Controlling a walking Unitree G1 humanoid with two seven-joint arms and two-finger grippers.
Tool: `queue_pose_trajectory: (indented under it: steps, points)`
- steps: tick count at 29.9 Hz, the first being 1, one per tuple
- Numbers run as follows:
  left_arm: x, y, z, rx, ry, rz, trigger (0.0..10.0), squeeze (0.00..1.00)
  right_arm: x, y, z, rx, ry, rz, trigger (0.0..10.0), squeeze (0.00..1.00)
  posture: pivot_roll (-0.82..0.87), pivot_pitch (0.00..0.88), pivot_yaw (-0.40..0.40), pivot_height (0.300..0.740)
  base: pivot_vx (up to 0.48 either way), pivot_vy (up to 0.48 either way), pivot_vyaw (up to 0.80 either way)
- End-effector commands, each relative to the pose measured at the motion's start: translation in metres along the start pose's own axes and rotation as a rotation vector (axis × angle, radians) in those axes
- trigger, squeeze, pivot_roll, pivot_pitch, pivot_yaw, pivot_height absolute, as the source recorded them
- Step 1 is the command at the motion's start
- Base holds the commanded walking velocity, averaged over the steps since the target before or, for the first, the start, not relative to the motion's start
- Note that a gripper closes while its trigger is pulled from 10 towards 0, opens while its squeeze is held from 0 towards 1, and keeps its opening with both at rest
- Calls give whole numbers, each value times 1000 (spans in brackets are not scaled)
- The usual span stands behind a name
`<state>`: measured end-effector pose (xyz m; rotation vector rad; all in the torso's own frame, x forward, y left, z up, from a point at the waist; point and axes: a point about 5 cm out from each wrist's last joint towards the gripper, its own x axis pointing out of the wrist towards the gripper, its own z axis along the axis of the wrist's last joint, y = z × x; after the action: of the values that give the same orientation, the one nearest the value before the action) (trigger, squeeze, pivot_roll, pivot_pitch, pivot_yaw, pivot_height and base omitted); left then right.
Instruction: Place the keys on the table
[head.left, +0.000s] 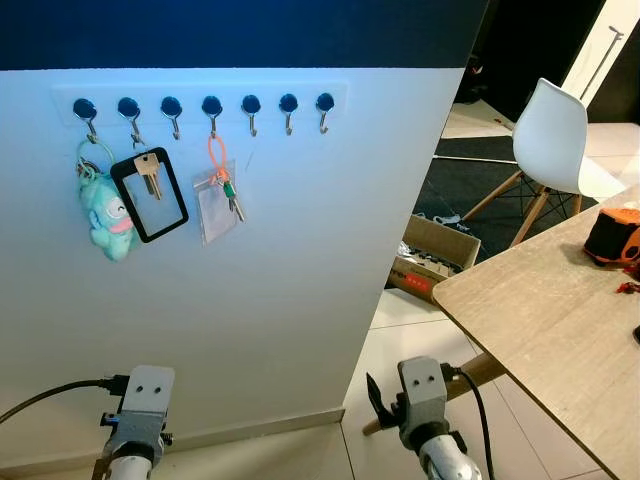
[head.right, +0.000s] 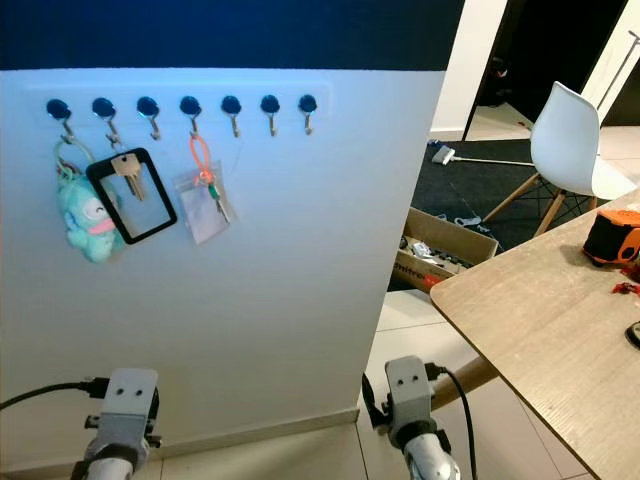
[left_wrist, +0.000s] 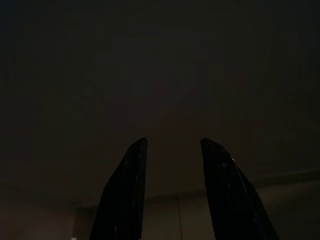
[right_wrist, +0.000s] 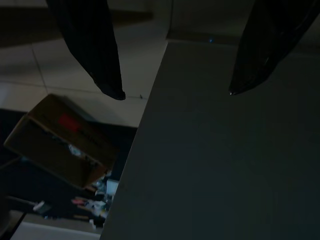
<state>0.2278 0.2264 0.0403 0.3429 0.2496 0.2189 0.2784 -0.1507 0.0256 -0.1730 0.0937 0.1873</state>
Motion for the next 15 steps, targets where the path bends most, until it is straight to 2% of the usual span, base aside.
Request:
queue_pose_trajectory:
  steps: [1,10,15]
  points:
    - [-5,0,-6,-7,23,7,10000,0,-1,-4,-1,9,-1,-20,10000,0,180,140,-42,740,0,0,0]
    - [-1,18,1,8,1,40,10000,0,1,12,11,16,-61,10,10000,0,167,146,-9,740,0,0,0]
    - [2,11,6,8,-8,21,10000,0,-1,9,16,5,-92,12,10000,0,143,151,2,740,0,0,0]
